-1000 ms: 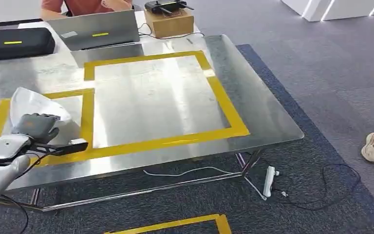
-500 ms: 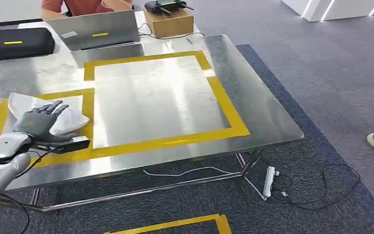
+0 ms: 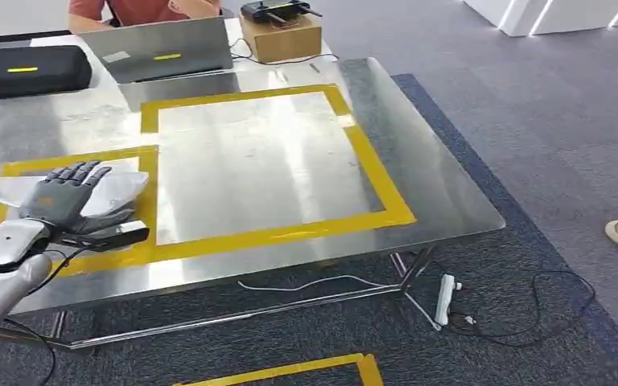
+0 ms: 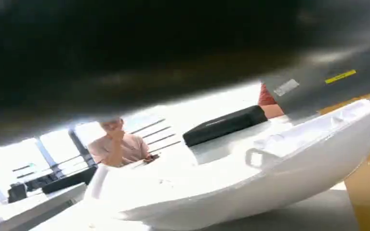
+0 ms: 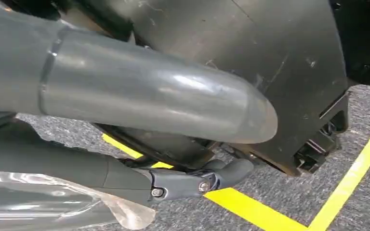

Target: Take the parts from the cabinet and place them on the table.

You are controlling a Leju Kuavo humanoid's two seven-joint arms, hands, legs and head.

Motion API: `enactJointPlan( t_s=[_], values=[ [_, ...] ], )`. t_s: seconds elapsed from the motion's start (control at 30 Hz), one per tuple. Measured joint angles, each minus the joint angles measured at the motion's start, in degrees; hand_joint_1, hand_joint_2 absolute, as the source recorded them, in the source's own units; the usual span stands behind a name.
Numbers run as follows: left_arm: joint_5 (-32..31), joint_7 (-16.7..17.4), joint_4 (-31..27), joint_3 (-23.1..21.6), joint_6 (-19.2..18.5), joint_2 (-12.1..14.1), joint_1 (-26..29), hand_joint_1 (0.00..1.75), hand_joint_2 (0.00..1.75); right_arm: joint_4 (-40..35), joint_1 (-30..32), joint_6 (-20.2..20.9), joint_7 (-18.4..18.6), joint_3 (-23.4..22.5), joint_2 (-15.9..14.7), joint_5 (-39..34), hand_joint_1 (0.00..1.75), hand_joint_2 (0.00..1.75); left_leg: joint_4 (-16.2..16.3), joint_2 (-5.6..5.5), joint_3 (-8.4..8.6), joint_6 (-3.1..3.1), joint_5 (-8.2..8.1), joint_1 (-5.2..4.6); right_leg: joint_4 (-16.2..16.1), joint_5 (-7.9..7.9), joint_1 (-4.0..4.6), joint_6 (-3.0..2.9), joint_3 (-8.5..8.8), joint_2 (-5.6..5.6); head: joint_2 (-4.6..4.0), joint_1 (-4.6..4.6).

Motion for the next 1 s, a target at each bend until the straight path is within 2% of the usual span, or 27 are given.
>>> enactJointPlan(
  t_s=[0.03,0.07,0.1,0.17,0.2,0.23,0.27,0.3,0.37,0.4,0.43,0.53,0.57,0.6,0.63,0.77,0.8,0.83,0.87,0.9,0.93,0.97,1.0],
  values=[
    [0.2,-0.3,-0.3,0.1,0.2,0.0,0.1,0.0,0.0,0.0,0.0,0.0,0.0,0.0,0.0,0.0,0.0,0.0,-0.4,0.01,0.11,0.38,0.46,0.05,-0.2,0.25,0.06,0.38,0.15,0.04,0.0,-0.02],
    [0.4,-0.5,-0.7,0.2,0.4,0.0,0.2,0.0,0.0,0.0,0.0,0.0,0.0,0.0,0.0,0.0,0.0,0.0,-1.4,0.25,0.56,0.67,1.0,0.78,0.1,-0.51,0.16,0.48,-0.3,0.01,0.0,0.04],
    [0.6,-0.6,-1.1,0.3,0.6,0.0,0.1,0.0,0.0,0.0,0.0,-0.1,-0.1,0.0,0.0,0.0,0.0,0.0,-1.6,0.33,0.63,0.91,1.23,0.76,1.6,-1.92,0.39,0.59,-0.94,-0.08,-0.02,0.15],
    [0.9,-0.6,-1.7,0.5,0.7,0.1,0.6,0.0,0.0,0.0,-0.1,-0.1,-0.1,0.0,0.0,0.0,0.0,0.0,-1.6,0.35,0.45,1.01,1.29,0.77,10.0,-6.33,0.38,0.68,-4.58,-0.09,0.0,0.52],
    [1.1,-0.6,-1.9,0.8,0.7,0.1,1.0,0.0,0.0,0.0,0.0,-0.1,-0.1,0.0,0.0,0.0,0.0,0.0,-1.6,0.42,0.41,1.01,1.28,0.73,14.7,-8.02,0.39,0.79,-6.72,-0.09,0.0,0.46],
    [1.3,-0.7,-2.1,1.0,0.7,0.1,1.4,0.0,0.0,0.0,0.0,-0.2,-0.2,0.0,0.0,-0.1,0.0,0.0,-1.6,0.46,0.39,1.01,1.29,0.72,17.2,-8.21,0.41,0.88,-7.99,-0.11,0.0,0.52],
    [1.6,-0.8,-2.3,1.0,0.7,0.2,1.7,0.0,0.0,0.0,-0.1,-0.2,-0.2,0.0,0.0,-0.1,0.0,0.0,-1.6,0.48,0.39,1.0,1.29,0.73,16.9,-7.05,0.39,0.91,-7.84,-0.13,0.0,0.48],
    [1.6,-0.8,-2.6,1.1,0.7,0.2,1.9,0.0,0.0,0.0,-0.1,-0.2,-0.1,0.0,0.0,-0.1,0.0,0.0,-1.5,0.47,0.39,0.99,1.28,0.78,14.0,-4.76,0.36,0.93,-6.48,-0.17,0.0,0.55],
    [1.9,-0.8,-3.3,1.4,0.6,0.3,2.1,0.0,0.0,0.0,0.0,-0.2,-0.1,0.0,0.0,-0.1,0.0,0.0,-1.1,0.39,0.38,0.67,1.08,0.98,4.0,0.35,0.26,0.82,-1.46,-0.22,0.0,0.55],
    [1.9,-0.8,-3.6,1.5,0.5,0.5,2.1,0.0,0.0,0.0,-0.1,-0.1,-0.1,0.0,0.0,-0.1,0.0,0.0,-0.9,0.34,0.13,0.32,0.99,0.92,1.2,-0.68,0.35,0.7,0.19,-0.09,0.0,0.52],
    [2.0,-0.8,-3.9,1.7,0.5,0.7,2.1,0.0,0.0,0.0,-0.1,-0.1,-0.2,0.0,0.0,-0.1,0.0,0.0,-0.5,0.25,-0.34,-0.07,1.02,0.71,0.6,-0.12,0.55,0.3,0.73,0.17,0.0,0.59],
    [2.1,-0.8,-4.6,1.9,0.5,1.0,2.4,0.0,0.0,0.0,0.0,-0.1,-0.1,0.0,0.0,-0.1,0.0,0.0,-0.4,0.2,-0.72,-1.14,1.77,0.79,0.6,0.08,0.62,-0.5,0.18,0.25,0.0,0.46],
    [2.1,-0.8,-4.8,2.1,0.5,1.3,2.5,0.0,0.0,0.0,0.0,-0.1,-0.1,0.0,0.1,0.0,0.0,0.0,-0.1,0.27,-0.97,-1.41,1.22,0.94,0.1,0.55,0.17,-1.24,-0.01,0.1,-0.02,0.57],
    [2.1,-0.8,-5.1,2.4,0.5,1.5,2.6,0.0,0.0,0.0,0.0,-0.1,-0.1,0.0,0.0,-0.1,0.0,0.0,1.1,0.42,-1.39,-1.84,-0.47,0.96,0.1,0.84,0.18,-1.7,-0.3,0.04,0.0,0.31],
    [2.1,-0.8,-5.2,2.5,0.5,1.6,2.6,0.0,0.0,0.0,-0.1,-0.1,-0.2,0.0,0.0,-0.1,0.0,0.0,3.7,0.45,-2.28,-2.17,-2.74,1.1,0.1,1.08,0.18,-2.08,-0.62,0.02,0.0,0.02],
    [2.1,-0.8,-5.2,2.5,0.5,1.6,2.6,0.0,0.0,0.0,-0.1,-0.1,-0.2,0.0,0.0,-0.1,0.0,0.0,3.9,0.45,-2.36,-2.19,-2.91,1.11,0.1,1.1,0.18,-2.1,-0.64,0.01,0.0,-0.06],
    [2.1,-0.8,-5.3,2.6,0.5,1.6,2.6,0.0,0.0,0.0,-0.1,-0.1,-0.2,0.0,0.0,-0.1,0.0,0.0,5.9,0.45,-3.01,-2.36,-4.27,1.22,0.1,1.22,0.18,-2.28,-0.84,-0.05,0.0,-0.13],
    [2.2,-0.8,-5.4,2.6,0.5,1.7,2.8,0.0,0.0,0.0,0.0,-0.1,-0.2,0.0,0.0,-0.1,0.0,0.0,12.4,0.45,-5.12,-2.79,-7.95,1.44,0.1,1.63,0.2,-2.47,-1.5,-0.24,0.0,-0.11],
    [2.3,-0.8,-6.0,2.7,0.4,1.8,3.6,0.0,0.0,0.0,0.0,-0.1,-0.1,0.0,0.0,-0.1,0.0,0.0,12.3,0.55,-2.56,-3.22,-6.39,2.03,0.2,3.06,0.19,-2.2,-3.36,-0.44,0.0,-0.13],
    [2.4,-0.8,-6.4,2.8,0.4,1.9,3.6,0.0,0.0,0.0,0.0,-0.1,-0.1,0.0,0.0,0.0,0.0,0.0,5.0,0.63,1.97,-3.03,-3.47,2.05,0.2,3.52,0.18,-1.88,-3.78,-0.5,0.0,-0.13],
    [2.5,-0.8,-6.8,2.9,0.4,2.0,3.6,0.0,0.0,0.0,0.0,-0.1,-0.1,0.0,0.0,0.0,0.0,0.0,-0.1,0.7,5.22,-2.82,-2.79,2.05,0.2,3.85,0.18,-1.56,-3.89,-0.53,0.0,-0.15],
    [2.5,-0.8,-7.1,2.9,0.4,2.1,3.5,0.0,0.0,0.0,-0.1,-0.1,-0.1,0.0,0.0,0.0,0.0,0.0,-2.4,0.65,6.42,-2.62,-3.53,1.72,0.3,4.18,0.44,-1.16,-4.16,-0.53,0.0,-0.13],
    [2.6,-0.8,-7.4,3.0,0.4,2.2,3.7,0.0,0.0,0.0,-0.1,-0.1,-0.1,0.0,0.0,0.0,0.0,0.0,-2.0,0.52,5.93,-2.33,-3.1,1.66,0.1,4.65,0.4,-0.75,-4.18,-0.56,0.0,0.07]
  ],
)
